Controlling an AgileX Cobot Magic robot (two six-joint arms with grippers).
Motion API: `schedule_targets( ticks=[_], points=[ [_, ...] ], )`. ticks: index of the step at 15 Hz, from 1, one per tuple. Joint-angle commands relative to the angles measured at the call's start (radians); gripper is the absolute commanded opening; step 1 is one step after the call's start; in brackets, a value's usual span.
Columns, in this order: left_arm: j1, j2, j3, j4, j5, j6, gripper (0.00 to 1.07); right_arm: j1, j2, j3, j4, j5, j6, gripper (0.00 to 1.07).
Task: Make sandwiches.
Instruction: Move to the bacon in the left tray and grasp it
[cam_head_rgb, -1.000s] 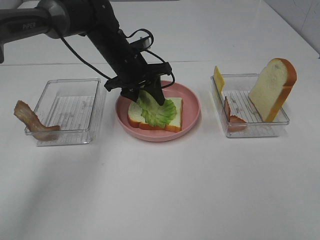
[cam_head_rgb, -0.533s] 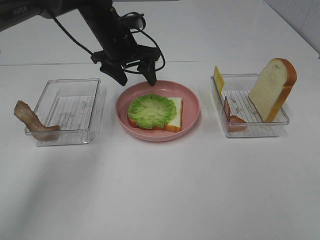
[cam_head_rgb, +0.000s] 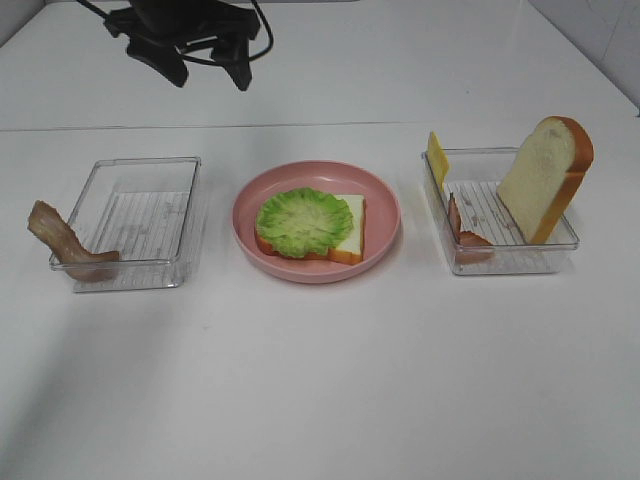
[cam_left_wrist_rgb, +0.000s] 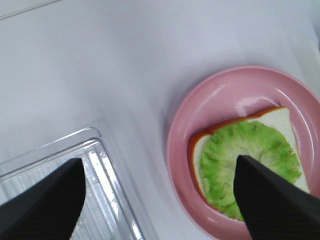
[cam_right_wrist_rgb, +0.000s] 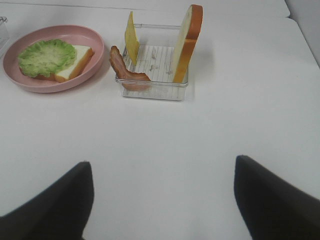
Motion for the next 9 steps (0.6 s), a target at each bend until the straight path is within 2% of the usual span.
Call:
schedule_targets(
  ticks=[1,4,5,9],
  points=[
    [0.044,-0.096,0.089,0.009,0.077,-0.011,0.77,-0.006,-0.012,0.004,-0.005,-0.012,0.0,0.74],
    [0.091,-0.266,0.307,0.035,0.077,-0.019,0.77,-0.006,-0.012,0.004,-0.005,-0.012,0.0,0.74],
    [0.097,-0.362,0.408,0.082,0.077,-0.025,0.77,-0.006,-0.012,0.004,-0.005,-0.012,0.0,0.74],
    [0.097,-0.577,0.637,0.25,0.077,-0.133,0.77,-0.006,-0.012,0.004,-0.005,-0.012,0.0,0.74]
  ],
)
